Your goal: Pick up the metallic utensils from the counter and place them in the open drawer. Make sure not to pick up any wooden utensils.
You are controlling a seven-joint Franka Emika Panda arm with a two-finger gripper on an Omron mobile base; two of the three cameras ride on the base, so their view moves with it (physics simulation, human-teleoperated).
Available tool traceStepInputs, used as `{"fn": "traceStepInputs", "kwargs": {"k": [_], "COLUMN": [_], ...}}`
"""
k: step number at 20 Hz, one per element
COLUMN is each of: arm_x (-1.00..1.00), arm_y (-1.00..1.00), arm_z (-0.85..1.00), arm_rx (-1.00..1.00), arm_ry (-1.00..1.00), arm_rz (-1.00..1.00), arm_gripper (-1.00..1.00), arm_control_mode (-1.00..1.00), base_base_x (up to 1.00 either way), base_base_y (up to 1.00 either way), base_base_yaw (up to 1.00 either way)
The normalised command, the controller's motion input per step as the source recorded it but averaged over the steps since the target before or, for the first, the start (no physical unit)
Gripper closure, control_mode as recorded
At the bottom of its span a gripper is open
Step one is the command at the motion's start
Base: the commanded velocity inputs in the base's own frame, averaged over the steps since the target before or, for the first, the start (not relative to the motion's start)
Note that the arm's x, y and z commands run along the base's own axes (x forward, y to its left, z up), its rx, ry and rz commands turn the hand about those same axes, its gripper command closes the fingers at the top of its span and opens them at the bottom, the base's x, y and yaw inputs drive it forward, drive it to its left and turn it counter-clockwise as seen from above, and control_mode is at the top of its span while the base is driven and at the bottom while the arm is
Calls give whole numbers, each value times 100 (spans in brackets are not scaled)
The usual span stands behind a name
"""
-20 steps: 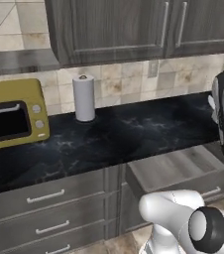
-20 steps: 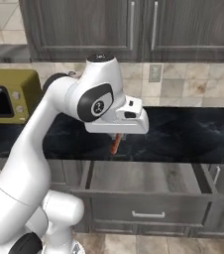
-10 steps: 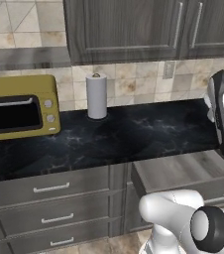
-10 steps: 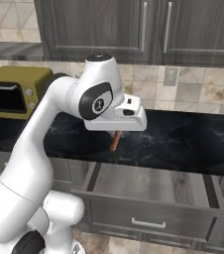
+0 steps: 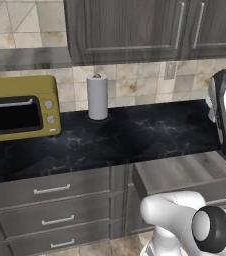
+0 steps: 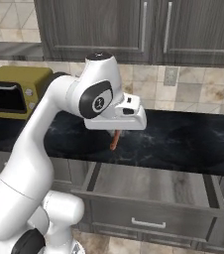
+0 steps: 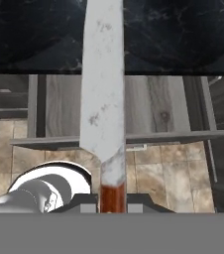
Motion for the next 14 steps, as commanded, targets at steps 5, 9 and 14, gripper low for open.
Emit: {"fn": "traceStepInputs", "kwargs": {"k": [5, 9, 14], "arm_x": [0, 0, 1], "arm_y": [-1, -1, -9], "arm_z": [-1, -69, -100], "arm_rx": [0, 13, 13], "arm_ry": [0, 0, 0], "arm_rz": [0, 10, 16], "arm_gripper": [100, 100, 100], "arm_control_mode": [-100, -100, -100], "base_base_x": [0, 0, 0], "base_base_y": [0, 0, 0], "base_base_yaw": [0, 0, 0]}}
